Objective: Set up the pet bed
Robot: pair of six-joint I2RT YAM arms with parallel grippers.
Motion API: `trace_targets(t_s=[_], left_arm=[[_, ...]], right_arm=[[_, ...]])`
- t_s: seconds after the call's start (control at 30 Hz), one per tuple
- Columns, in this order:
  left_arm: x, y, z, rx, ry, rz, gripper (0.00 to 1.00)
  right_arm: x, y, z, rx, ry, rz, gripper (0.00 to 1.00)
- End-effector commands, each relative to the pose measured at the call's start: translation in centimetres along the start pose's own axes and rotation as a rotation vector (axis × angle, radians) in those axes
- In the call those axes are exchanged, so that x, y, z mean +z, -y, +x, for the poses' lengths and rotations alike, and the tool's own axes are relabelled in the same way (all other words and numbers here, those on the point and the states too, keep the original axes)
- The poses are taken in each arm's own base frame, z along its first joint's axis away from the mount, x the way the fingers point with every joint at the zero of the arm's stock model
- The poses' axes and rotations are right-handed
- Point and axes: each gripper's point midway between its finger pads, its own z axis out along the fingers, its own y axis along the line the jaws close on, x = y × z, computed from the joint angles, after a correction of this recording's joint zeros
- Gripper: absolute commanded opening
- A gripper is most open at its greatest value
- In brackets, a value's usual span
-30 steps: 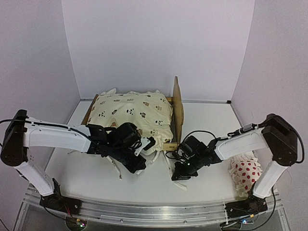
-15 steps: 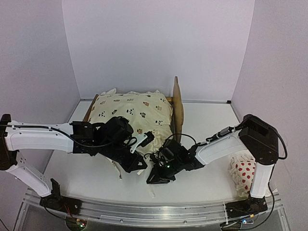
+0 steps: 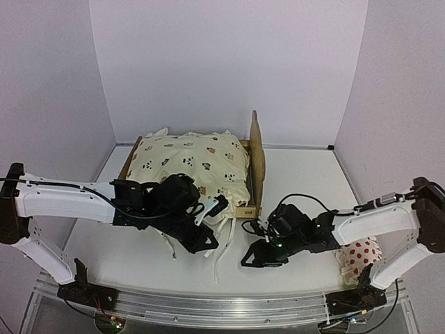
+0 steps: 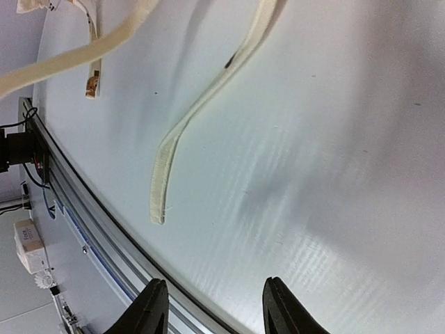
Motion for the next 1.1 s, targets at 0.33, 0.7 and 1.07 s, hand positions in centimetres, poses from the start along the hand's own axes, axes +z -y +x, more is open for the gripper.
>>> trace_targets(t_s=[0.33,0.7,1.07], left_arm=[[5.7,1.5,-1.0,-0.104,0.004,-0.003,0.00],[9.0,1.0,-0.1,-0.179,-0.009,0.000,0.04],[10.2,2.1,-0.9,-0.151,-0.015,0.006,0.41]], right_arm=[[-5.7,5.0,-0.3,-0.091,0.195,0.209,0.48],[-6.1,5.1,-0.3,-0.109,0.206,0.221,0.48],[-6.2,4.5,-1.7,-0.141,0.234,0.247,0.48]])
